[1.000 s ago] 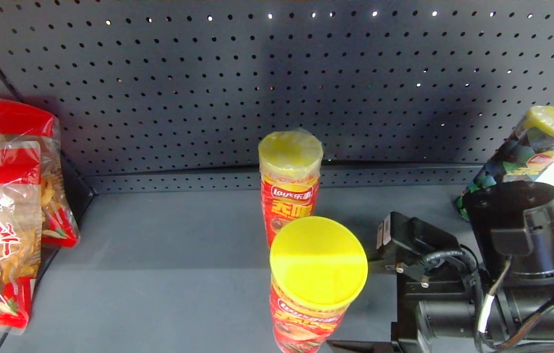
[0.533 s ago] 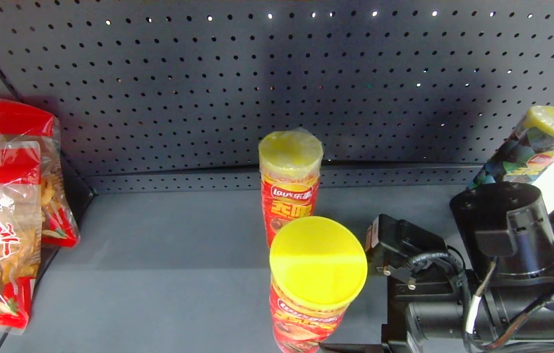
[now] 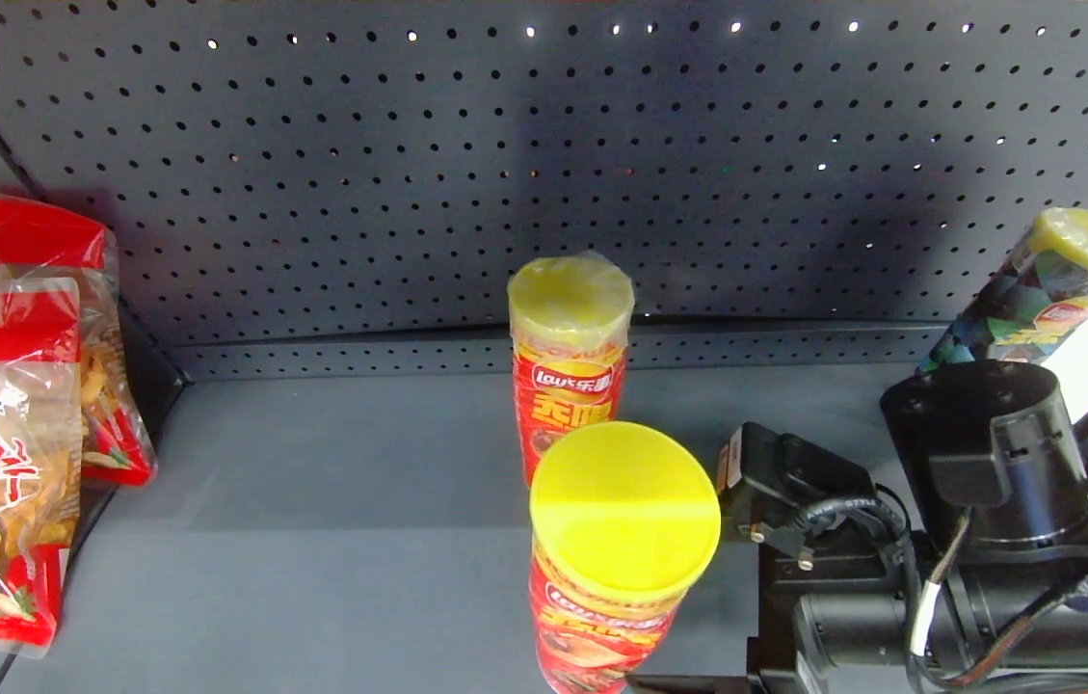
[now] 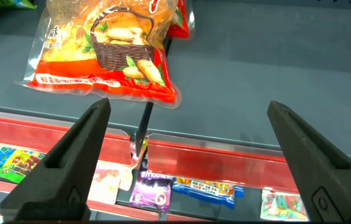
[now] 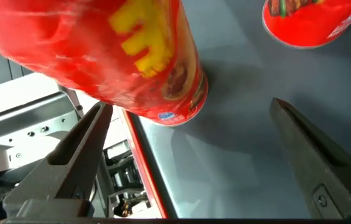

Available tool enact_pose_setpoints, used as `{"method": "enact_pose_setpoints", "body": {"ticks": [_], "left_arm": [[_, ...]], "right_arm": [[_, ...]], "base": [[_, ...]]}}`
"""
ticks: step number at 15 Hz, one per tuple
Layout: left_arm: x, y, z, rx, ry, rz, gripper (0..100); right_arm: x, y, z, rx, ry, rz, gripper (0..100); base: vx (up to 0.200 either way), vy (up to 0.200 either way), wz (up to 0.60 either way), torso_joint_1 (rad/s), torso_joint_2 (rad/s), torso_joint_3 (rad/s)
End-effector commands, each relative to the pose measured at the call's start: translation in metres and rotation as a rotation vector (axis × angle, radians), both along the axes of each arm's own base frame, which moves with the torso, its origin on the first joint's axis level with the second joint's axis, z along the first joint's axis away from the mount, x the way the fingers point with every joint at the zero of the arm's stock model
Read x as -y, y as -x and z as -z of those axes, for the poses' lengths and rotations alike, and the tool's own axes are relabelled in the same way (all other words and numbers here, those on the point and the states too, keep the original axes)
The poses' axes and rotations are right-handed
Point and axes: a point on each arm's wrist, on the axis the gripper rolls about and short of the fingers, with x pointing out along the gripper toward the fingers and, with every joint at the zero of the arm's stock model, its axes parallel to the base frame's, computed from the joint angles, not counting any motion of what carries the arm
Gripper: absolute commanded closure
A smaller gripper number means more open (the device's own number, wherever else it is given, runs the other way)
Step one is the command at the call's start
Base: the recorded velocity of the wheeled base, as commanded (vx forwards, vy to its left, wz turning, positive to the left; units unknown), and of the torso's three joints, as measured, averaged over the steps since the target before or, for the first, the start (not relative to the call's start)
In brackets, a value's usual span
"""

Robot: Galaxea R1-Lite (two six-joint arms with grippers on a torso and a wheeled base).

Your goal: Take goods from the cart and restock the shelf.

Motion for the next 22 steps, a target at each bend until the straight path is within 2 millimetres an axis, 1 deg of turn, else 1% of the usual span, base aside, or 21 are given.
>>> {"method": "enact_pose_setpoints", "body": {"ticks": [1, 7, 10, 14, 15, 18, 22], "left_arm": [[0.000, 0.000, 0.000, 0.000, 0.001, -0.001, 0], [0.000, 0.000, 0.000, 0.000, 0.001, -0.001, 0], [0.000, 0.000, 0.000, -0.002, 0.001, -0.001, 0], [0.000, 0.000, 0.000, 0.000, 0.001, -0.001, 0], [0.000, 0.000, 0.000, 0.000, 0.001, -0.001, 0], [0.000, 0.000, 0.000, 0.000, 0.001, -0.001, 0], [0.000, 0.000, 0.000, 0.000, 0.001, -0.001, 0]], "right_arm": [[-0.001, -0.001, 0.001, 0.006, -0.005, -0.001, 0], [-0.003, -0.003, 0.002, 0.005, -0.003, 0.002, 0], [-0.001, -0.001, 0.002, 0.003, -0.001, 0.000, 0], [0.011, 0.007, 0.004, 0.000, 0.001, 0.010, 0], [0.018, 0.008, 0.006, -0.004, 0.008, 0.029, 0], [0.029, 0.002, 0.012, -0.015, 0.024, 0.076, 0], [0.027, -0.007, 0.016, -0.019, 0.043, 0.089, 0]], "base": [[0.000, 0.000, 0.00, 0.000, 0.00, 0.000], [0.000, 0.000, 0.00, 0.000, 0.00, 0.000], [0.000, 0.000, 0.00, 0.000, 0.00, 0.000], [0.000, 0.000, 0.00, 0.000, 0.00, 0.000], [0.000, 0.000, 0.00, 0.000, 0.00, 0.000], [0.000, 0.000, 0.00, 0.000, 0.00, 0.000], [0.000, 0.000, 0.00, 0.000, 0.00, 0.000]]}}
